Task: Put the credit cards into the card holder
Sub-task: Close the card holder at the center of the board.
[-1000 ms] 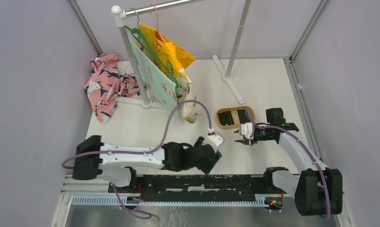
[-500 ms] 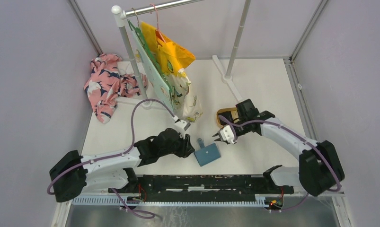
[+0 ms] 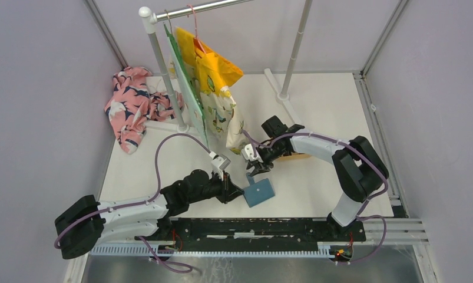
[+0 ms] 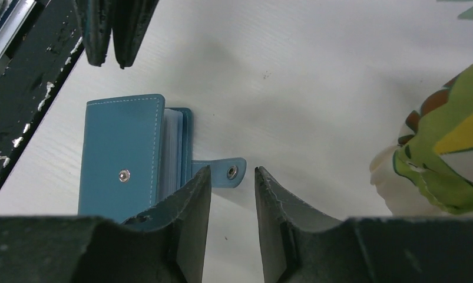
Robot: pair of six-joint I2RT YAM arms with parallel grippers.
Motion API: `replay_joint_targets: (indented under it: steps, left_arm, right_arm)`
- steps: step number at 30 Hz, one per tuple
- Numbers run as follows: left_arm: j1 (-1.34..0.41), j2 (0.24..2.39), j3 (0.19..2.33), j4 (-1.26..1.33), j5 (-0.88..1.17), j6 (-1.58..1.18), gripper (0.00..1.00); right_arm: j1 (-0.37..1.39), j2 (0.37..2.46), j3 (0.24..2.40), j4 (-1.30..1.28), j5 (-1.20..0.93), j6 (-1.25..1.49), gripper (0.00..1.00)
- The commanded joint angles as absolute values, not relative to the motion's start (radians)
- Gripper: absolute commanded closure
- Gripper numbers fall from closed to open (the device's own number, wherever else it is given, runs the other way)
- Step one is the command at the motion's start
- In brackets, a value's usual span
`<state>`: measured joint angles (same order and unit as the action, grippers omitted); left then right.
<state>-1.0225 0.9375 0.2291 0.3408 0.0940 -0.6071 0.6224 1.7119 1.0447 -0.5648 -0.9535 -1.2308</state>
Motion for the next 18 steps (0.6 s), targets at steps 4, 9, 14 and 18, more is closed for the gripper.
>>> replay_joint_targets:
  steps: [4, 9, 14, 18]
  left_arm:
    - [-1.024, 1.012, 0.241, 0.546, 0.189, -0.655, 0.8]
    - [-1.024, 1.077, 0.244, 0.602, 0.202, -0.67, 0.81]
    - [-1.024, 1.126, 0.239, 0.658, 0.221, -0.685, 0.82]
    - [-1.024, 1.17, 0.246, 0.683, 0.228, -0.694, 0.83]
  right_arm:
    - [0.646, 1.755, 1.102, -0.594, -0.905, -1.162, 0.61]
    - [0.652, 1.791, 1.118, -0.609, -0.885, -1.151, 0.62]
    - [0.651, 1.802, 1.119, -0.595, -0.894, -1.125, 0.65]
    - [0.651, 1.804, 1.122, -0.603, -0.917, -1.125, 0.7]
